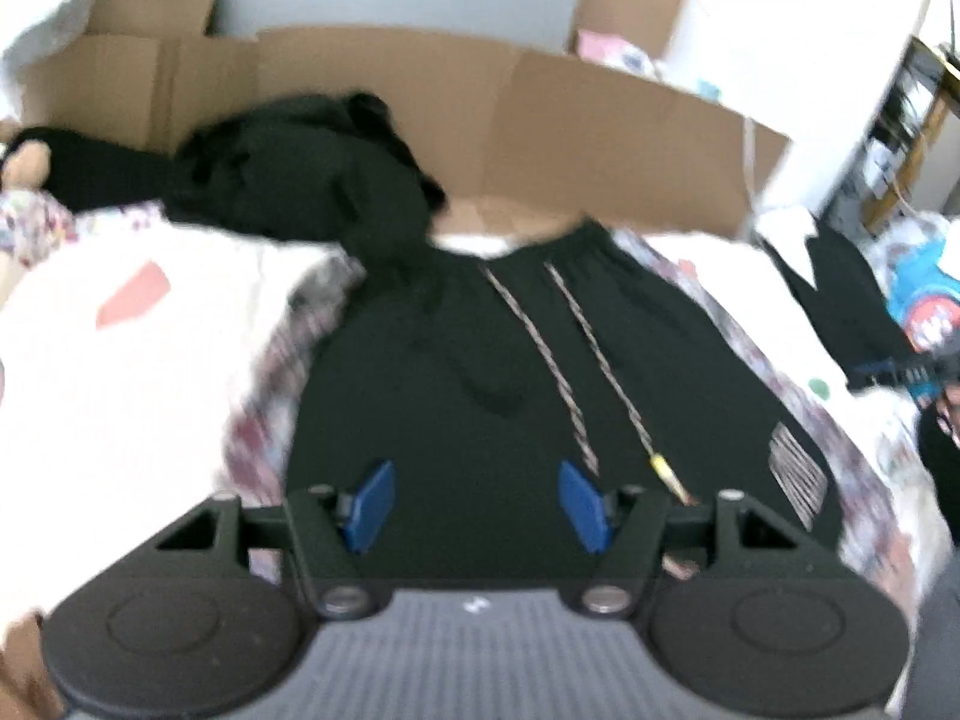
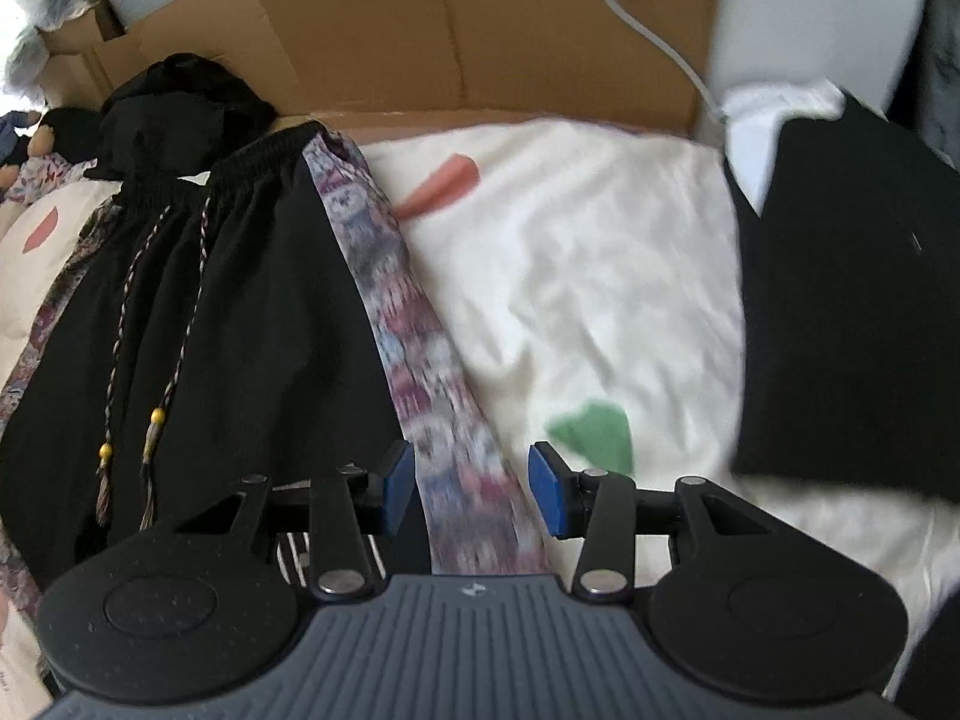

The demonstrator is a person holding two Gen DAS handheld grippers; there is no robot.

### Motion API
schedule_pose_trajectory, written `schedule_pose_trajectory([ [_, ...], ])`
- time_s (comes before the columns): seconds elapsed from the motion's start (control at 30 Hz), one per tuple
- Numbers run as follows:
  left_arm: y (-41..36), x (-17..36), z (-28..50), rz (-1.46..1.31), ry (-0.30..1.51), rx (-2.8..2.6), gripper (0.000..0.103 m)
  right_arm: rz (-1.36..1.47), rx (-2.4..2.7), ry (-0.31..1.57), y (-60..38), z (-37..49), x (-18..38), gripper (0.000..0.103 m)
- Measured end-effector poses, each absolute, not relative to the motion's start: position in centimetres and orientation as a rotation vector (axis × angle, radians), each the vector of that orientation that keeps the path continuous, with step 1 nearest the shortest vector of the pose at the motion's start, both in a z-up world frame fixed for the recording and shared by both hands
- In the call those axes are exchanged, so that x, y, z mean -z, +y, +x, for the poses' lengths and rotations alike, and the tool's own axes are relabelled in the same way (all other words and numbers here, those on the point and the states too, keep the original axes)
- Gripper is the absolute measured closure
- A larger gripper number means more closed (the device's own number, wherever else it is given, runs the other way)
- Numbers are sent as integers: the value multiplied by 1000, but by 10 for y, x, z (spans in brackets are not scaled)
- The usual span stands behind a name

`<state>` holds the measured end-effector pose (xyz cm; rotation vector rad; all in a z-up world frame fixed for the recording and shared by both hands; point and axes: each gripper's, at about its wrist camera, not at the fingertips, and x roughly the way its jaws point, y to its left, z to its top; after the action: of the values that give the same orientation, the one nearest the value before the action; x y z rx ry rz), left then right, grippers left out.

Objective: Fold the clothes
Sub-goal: 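Lay the trousers back on the bed and open both tools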

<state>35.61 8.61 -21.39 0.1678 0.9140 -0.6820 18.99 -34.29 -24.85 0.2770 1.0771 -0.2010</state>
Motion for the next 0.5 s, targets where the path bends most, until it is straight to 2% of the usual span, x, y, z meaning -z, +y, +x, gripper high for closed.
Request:
schedule_pose_trajectory([
  [0.27,66,251,430,221,951,663,35,255,164,1066,-340,265,263,56],
  [0.5,62,284,460,194,958,637,29,248,135,1055,-334,322,273,53],
])
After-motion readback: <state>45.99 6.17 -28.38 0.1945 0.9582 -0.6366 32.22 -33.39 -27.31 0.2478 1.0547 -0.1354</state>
